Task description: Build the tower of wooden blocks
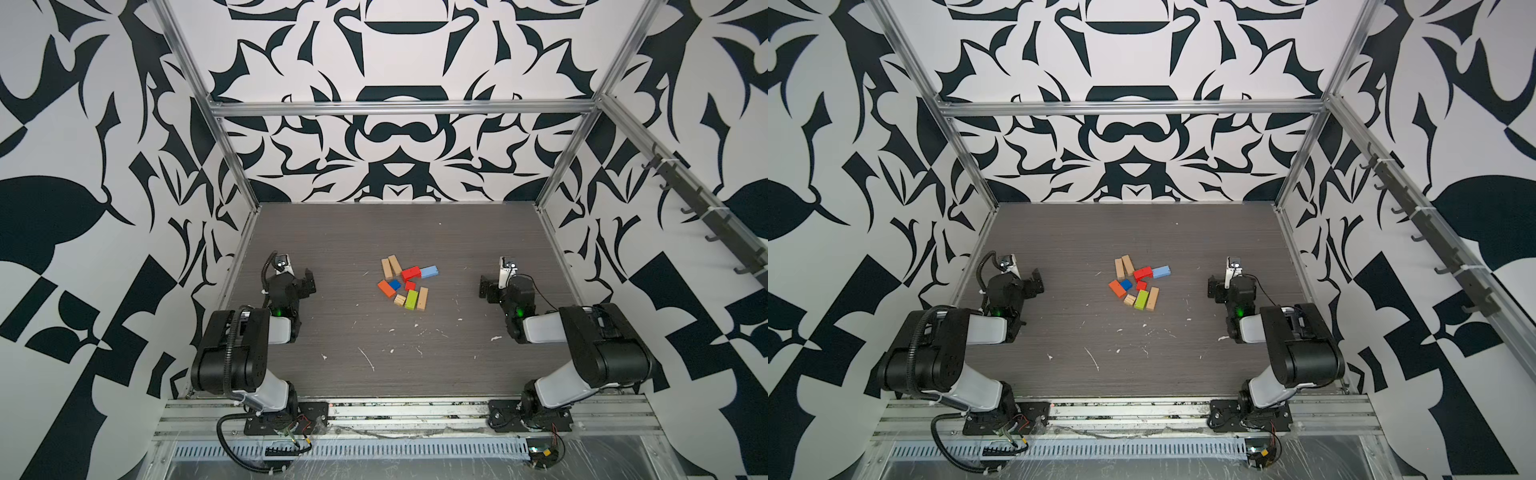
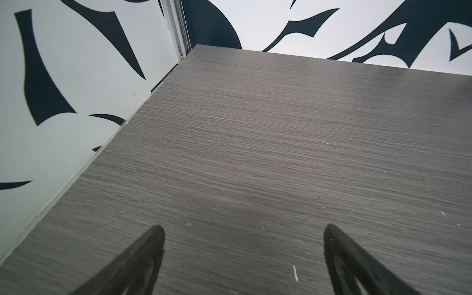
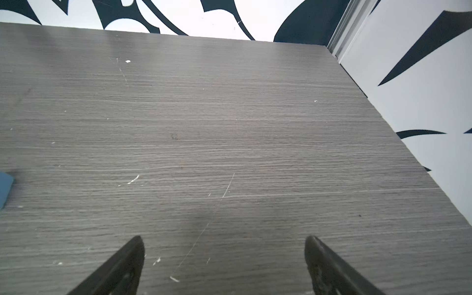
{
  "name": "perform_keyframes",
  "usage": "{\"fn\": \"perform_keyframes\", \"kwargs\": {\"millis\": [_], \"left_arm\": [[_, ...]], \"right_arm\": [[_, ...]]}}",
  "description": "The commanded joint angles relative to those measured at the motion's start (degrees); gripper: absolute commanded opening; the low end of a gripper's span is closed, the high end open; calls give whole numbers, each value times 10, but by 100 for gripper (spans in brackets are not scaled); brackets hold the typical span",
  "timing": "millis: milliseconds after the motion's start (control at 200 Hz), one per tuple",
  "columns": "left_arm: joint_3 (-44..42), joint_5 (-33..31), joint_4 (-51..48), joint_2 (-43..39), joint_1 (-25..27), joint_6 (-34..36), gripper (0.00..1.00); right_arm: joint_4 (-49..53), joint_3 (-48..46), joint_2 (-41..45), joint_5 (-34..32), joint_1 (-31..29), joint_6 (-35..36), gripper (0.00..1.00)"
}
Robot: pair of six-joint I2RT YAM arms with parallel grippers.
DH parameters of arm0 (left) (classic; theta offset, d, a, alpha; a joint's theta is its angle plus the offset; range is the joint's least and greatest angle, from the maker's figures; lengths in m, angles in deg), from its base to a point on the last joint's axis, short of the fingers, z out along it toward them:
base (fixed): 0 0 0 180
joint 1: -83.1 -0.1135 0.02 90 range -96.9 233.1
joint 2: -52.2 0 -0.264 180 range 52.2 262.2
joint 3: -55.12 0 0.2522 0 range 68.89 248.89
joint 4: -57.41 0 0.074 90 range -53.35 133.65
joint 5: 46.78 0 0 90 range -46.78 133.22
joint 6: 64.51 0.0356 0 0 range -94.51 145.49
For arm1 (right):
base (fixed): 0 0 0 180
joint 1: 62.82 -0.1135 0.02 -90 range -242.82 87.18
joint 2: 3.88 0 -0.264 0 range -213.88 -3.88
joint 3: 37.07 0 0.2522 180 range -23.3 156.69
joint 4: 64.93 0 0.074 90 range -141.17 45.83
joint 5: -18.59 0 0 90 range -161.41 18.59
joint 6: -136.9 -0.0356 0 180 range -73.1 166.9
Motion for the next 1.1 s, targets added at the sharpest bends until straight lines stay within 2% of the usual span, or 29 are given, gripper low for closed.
{"fn": "perform_keyframes", "kwargs": {"millis": [0, 920, 1025, 1095], "left_arm": [[9, -5, 15, 4, -4, -1, 99], [11, 3, 10, 5, -7, -2, 99], [10, 2, 12, 3, -7, -1, 99], [11, 1, 12, 3, -6, -1, 99]], "right_arm": [[-19, 15, 1, -4, -3, 0, 100], [-35, 7, 2, -37, -3, -15, 99], [-33, -1, 27, -73, -6, -24, 100], [26, 14, 63, -80, -6, -24, 100]]}}
